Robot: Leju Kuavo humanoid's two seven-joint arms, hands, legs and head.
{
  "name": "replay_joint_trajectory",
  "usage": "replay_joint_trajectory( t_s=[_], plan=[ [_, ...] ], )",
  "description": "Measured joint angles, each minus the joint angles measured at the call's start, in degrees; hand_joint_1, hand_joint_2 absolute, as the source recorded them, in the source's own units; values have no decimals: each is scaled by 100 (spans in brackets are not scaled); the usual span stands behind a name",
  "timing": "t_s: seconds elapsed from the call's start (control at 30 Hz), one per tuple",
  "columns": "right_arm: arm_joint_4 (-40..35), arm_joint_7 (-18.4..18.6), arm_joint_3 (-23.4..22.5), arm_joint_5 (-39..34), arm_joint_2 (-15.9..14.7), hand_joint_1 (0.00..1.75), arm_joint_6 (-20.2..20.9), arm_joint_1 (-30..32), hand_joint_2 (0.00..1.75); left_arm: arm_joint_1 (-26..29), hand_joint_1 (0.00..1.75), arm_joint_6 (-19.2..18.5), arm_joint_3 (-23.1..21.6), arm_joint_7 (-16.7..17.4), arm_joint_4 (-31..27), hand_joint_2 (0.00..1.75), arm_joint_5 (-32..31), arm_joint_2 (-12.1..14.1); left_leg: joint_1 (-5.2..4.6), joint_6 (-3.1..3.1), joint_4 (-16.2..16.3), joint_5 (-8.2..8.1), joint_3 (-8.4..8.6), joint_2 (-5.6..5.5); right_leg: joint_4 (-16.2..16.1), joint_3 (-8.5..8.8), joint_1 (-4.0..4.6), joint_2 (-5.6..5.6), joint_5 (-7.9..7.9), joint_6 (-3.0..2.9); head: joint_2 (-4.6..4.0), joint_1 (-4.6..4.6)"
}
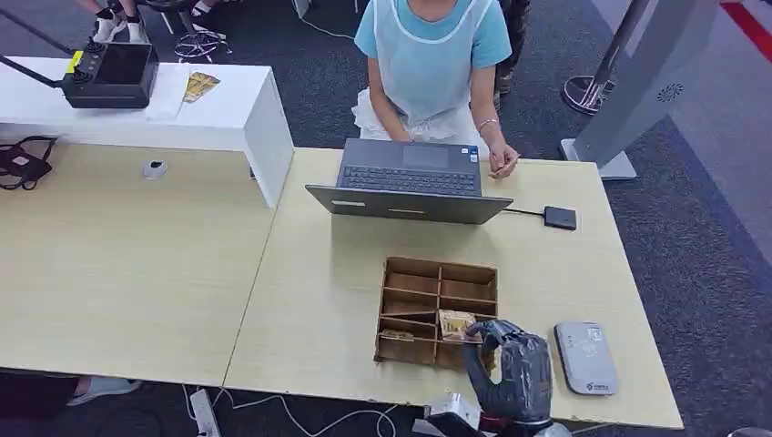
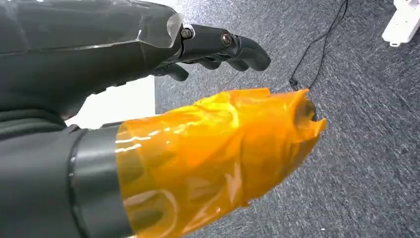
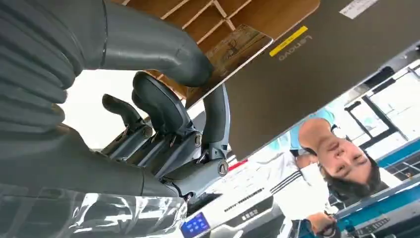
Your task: Pass the card to the sensor for recognition and then transmit it.
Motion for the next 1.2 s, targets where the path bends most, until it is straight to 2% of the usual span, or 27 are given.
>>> replay_joint_trajectory(
  t_s=[0.13,0.4,0.57,0.73,0.87,0.93,1.0,1.03,1.07,1.2],
  plan=[
    [-175,-315,-4,-388,0,173,123,15,175,1,0,-4,-15,0,0,0,0,0,0,0,0,0,0,0,0,0,0,0,0,0,0,0],
    [-768,-425,-90,-75,0,175,254,1,175,2,0,-7,-83,-33,0,0,0,18,0,0,0,0,0,0,0,1,0,0,0,0,0,0],
    [-1361,-348,-127,269,-26,175,422,-133,175,0,0,-7,-105,-129,0,0,0,33,0,0,0,0,0,0,0,1,0,0,0,0,0,0],
    [-1729,-90,-125,405,-265,175,477,-486,175,-2,0,-7,-138,-221,0,0,0,59,0,0,0,0,2,0,0,5,0,0,3,-1,0,2],
    [-1983,-90,-122,-430,-542,173,1083,-991,175,-4,0,-7,-149,-308,0,0,0,76,-1,0,0,1,7,7,0,7,-1,4,6,-1,0,0],
    [-2011,-31,-122,-530,-654,175,1369,-1292,175,-1,0,31,-168,-451,0,0,0,85,-1,0,1,1,9,9,0,8,-1,5,7,-2,0,2],
    [-2007,81,-122,-591,-761,175,1616,-1601,175,-4,0,81,-179,-606,0,0,0,92,-1,0,1,3,10,8,0,10,-1,4,7,-2,0,0],
    [-1996,162,-122,-633,-809,169,1754,-1778,175,-2,0,98,-186,-651,0,0,0,94,-1,0,1,4,11,8,0,12,0,4,8,-2,0,2],
    [-1941,268,-122,-682,-867,175,1946,-1992,175,2,0,116,-203,-688,0,0,0,96,-1,-1,1,4,11,14,2,11,0,8,10,-4,0,-2],
    [-1551,564,-146,-991,-1034,175,2549,-2897,175,-3,0,111,-265,-734,0,0,0,96,-1,-3,1,6,15,21,3,12,-1,18,15,0,0,-4]
  ],
)
